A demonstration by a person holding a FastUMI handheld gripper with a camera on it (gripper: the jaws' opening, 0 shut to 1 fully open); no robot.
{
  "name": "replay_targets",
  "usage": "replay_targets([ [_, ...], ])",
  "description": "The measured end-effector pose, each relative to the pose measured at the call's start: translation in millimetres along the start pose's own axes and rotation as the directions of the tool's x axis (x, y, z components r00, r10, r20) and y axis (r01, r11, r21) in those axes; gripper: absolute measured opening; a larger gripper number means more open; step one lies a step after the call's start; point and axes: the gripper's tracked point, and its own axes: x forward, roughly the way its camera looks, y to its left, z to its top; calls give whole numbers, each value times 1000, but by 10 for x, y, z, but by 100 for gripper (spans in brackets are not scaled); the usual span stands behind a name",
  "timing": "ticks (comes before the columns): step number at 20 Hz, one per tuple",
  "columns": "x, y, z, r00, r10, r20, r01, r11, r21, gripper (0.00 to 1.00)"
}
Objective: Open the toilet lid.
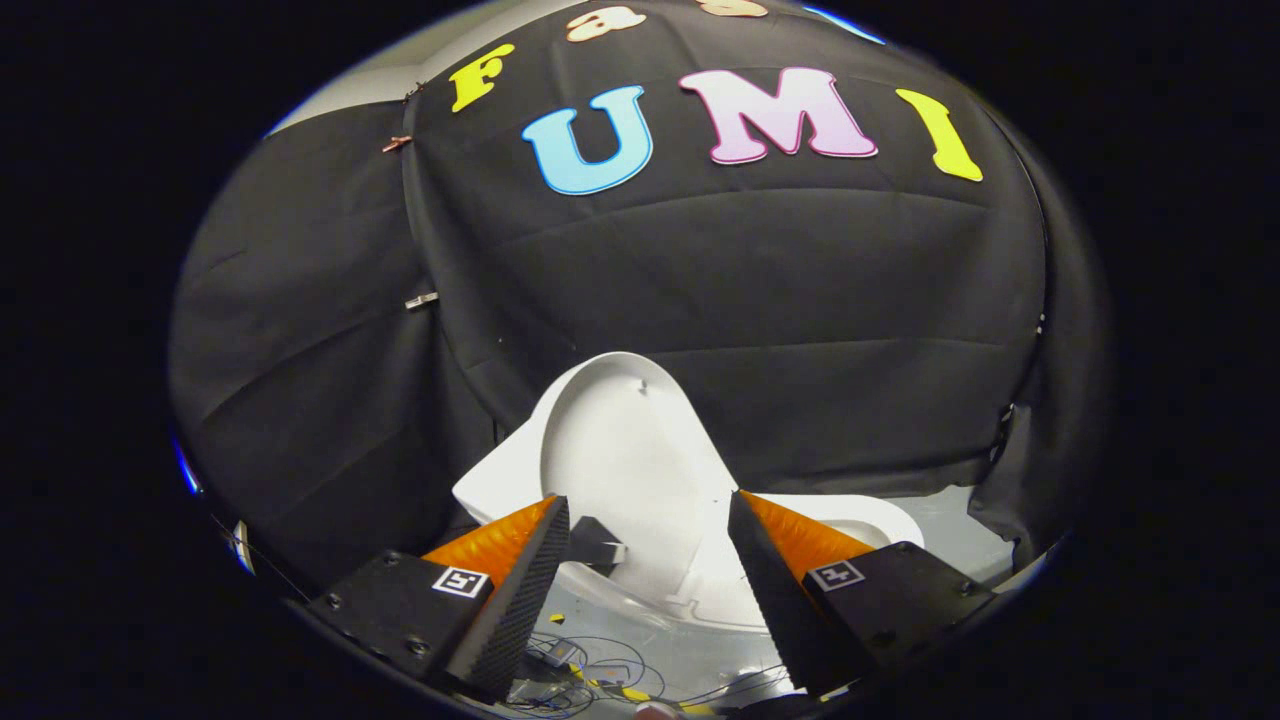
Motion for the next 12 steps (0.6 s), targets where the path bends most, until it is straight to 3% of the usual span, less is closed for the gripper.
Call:
replay_targets([
  [7,-65,-940,-154,997,-36,64,37,999,-16,100],
  [9,-104,-1310,-169,989,-107,102,111,993,-33,100],
  [12,-121,-1644,-215,977,-141,156,152,987,-58,99],
])
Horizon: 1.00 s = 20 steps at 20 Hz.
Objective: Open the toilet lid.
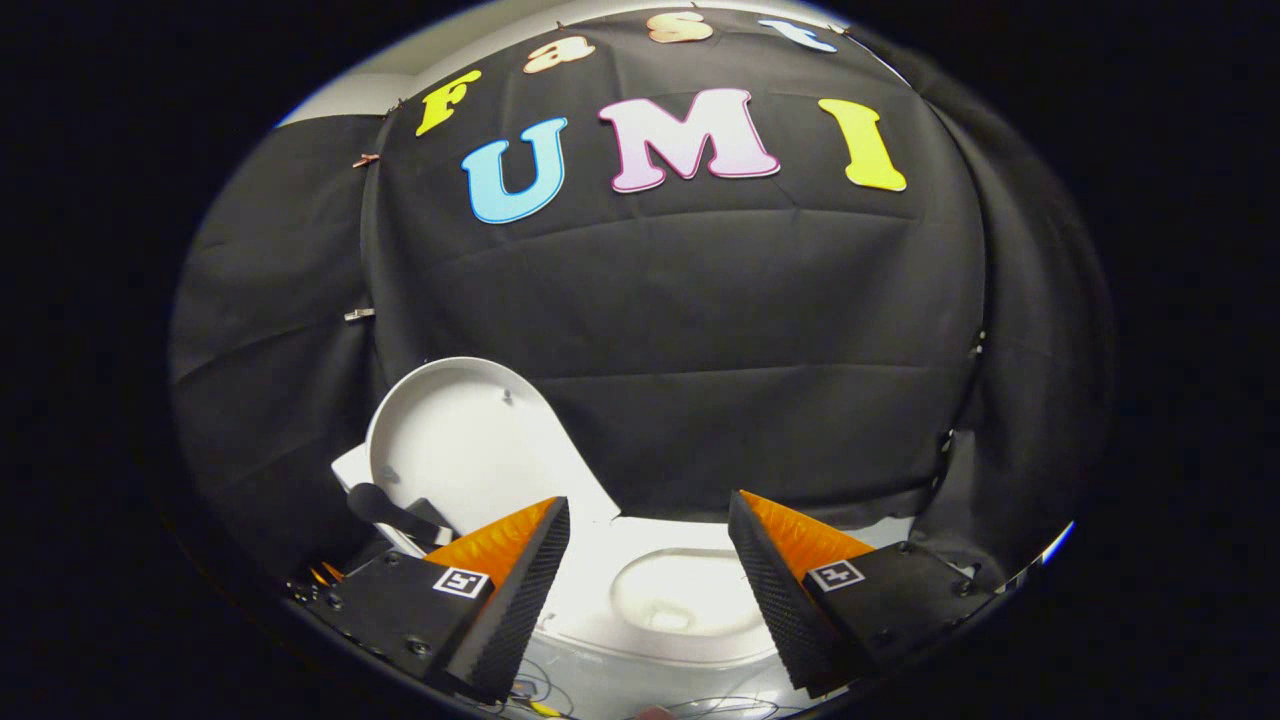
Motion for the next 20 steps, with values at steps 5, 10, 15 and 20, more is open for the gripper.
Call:
replay_targets([
  [5,-30,-421,-200,997,-58,51,60,997,-39,99],
  [10,-44,-651,-271,987,-96,132,101,994,-34,99],
  [15,-58,-672,-317,975,-86,206,93,995,-25,99],
  [20,-124,-763,-261,962,-96,255,112,992,-52,99],
])
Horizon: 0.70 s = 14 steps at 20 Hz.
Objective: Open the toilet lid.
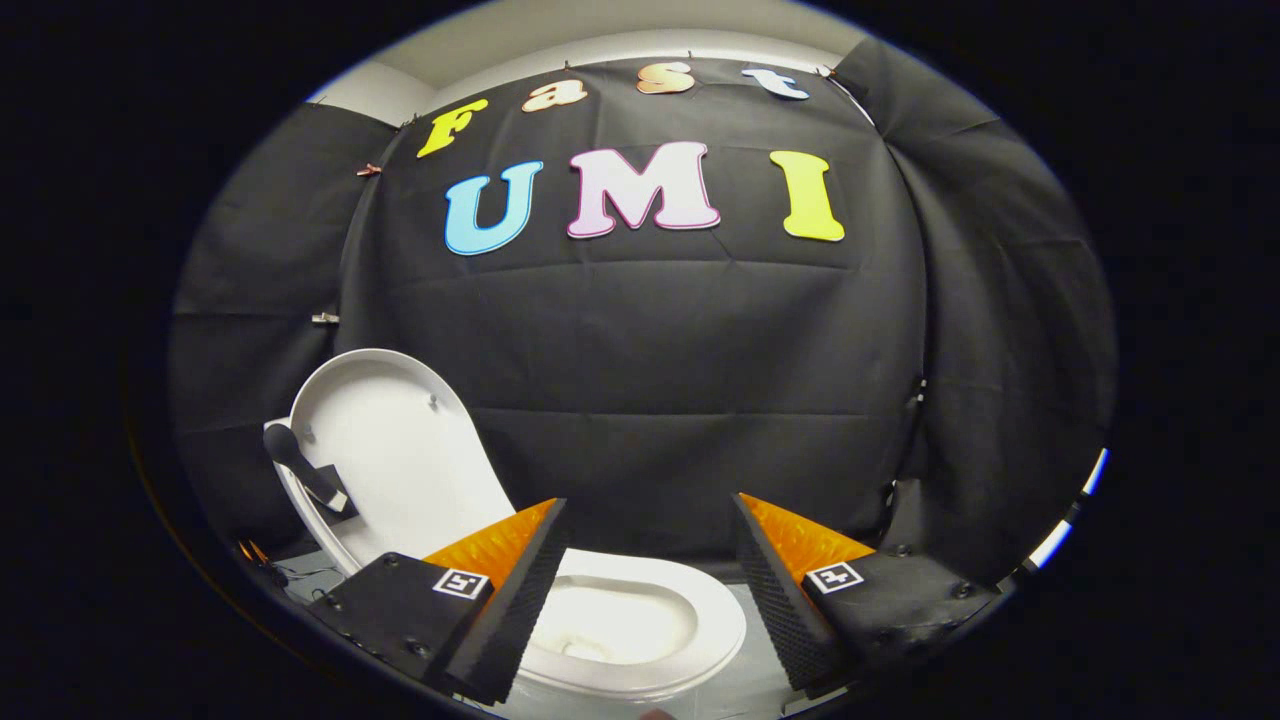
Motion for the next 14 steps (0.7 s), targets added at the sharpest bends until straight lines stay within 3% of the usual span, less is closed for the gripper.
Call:
replay_targets([
  [14,-81,58,65,999,-5,32,6,1000,-6,99],
])
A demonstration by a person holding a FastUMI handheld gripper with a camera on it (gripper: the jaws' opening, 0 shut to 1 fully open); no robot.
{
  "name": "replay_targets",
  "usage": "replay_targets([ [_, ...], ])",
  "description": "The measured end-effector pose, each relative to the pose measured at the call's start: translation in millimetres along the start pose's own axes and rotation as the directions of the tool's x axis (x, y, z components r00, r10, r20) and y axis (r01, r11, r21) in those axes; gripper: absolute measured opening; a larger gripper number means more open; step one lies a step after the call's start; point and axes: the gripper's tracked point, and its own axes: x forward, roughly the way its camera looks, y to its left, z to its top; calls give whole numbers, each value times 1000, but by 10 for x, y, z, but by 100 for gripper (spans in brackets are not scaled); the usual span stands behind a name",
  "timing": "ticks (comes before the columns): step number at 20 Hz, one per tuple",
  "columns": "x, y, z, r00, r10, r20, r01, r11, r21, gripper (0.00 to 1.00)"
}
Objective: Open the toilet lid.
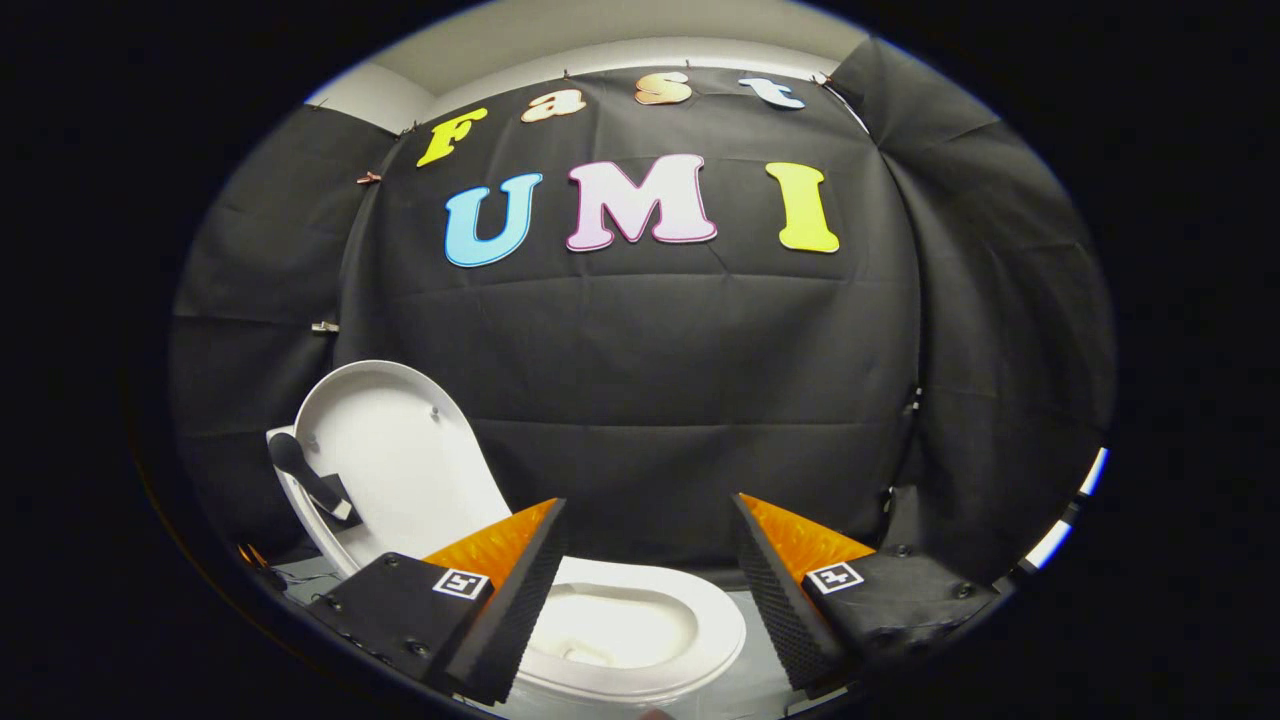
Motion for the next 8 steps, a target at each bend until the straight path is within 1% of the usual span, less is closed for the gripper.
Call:
replay_targets([
  [8,-10,-10,-99,1000,3,-26,-3,1000,22,99],
])
